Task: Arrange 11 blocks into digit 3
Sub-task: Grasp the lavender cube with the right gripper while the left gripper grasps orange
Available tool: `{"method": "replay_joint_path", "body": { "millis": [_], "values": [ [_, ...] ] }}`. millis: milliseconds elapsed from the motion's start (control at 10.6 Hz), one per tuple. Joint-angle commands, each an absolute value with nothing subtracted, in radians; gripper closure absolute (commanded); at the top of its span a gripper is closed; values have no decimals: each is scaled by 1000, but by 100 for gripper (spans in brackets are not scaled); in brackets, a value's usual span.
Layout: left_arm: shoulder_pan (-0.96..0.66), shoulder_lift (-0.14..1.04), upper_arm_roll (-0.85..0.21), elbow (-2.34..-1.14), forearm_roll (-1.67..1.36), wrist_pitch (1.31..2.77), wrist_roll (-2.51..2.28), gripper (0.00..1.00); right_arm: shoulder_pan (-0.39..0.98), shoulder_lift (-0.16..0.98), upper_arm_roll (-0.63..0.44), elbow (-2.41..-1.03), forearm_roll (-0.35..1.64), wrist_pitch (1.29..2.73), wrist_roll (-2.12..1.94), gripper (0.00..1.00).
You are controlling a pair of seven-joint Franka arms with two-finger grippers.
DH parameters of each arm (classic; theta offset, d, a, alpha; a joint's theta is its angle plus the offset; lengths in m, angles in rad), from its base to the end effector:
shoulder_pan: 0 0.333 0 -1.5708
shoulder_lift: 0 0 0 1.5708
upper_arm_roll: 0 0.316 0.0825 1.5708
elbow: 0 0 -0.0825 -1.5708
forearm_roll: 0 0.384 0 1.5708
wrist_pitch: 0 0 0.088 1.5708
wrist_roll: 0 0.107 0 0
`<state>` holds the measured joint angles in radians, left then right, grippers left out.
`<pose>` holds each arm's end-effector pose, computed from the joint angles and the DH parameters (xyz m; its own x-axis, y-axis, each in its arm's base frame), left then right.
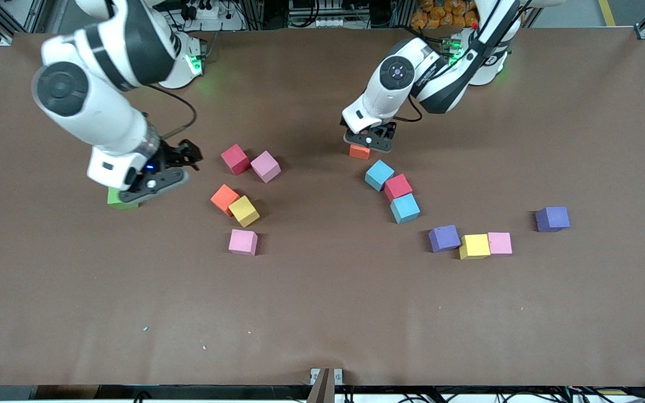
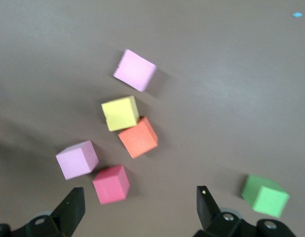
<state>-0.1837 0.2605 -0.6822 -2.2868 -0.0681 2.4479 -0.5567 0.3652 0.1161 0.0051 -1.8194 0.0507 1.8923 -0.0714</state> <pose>0.3388 -0.4031 0.2605 0.9569 -0.2482 -0.1512 -0.2269 -0.9631 0.1447 0.5487 0.2169 0.4668 0.9100 0.4126 -0.0400 0.4105 -0.9104 -0.0509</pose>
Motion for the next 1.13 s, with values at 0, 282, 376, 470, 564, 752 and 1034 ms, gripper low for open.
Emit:
{"method": "replay_joint_path", "body": {
  "millis": [0, 282, 376, 470, 564, 752, 1034],
  "values": [
    [-189, 349, -680, -2278, 44, 2491, -655, 0, 434, 98, -2, -1986, 71, 2104, -101, 0],
    [-190, 412, -680, -2254, 159, 2491, -751, 0, 515, 136, -2, -2152, 71, 2363, -167, 0],
    [-192, 429, -680, -2241, 160, 2491, -770, 0, 526, 147, -2, -2176, 71, 2394, -184, 0],
    [-198, 434, -680, -2241, 161, 2494, -797, 0, 575, 149, -2, -2210, 71, 2434, -187, 0],
    [-205, 440, -678, -2241, 175, 2494, -828, 0, 592, 159, 0, -2232, 72, 2448, -186, 0],
    [-202, 462, -678, -2226, 209, 2493, -838, 0, 630, 167, 3, -2291, 112, 2524, -186, 0],
    [-206, 485, -678, -2212, 210, 2491, -891, 45, 678, 210, 3, -2344, 115, 2605, -184, 0]
  ]
}}
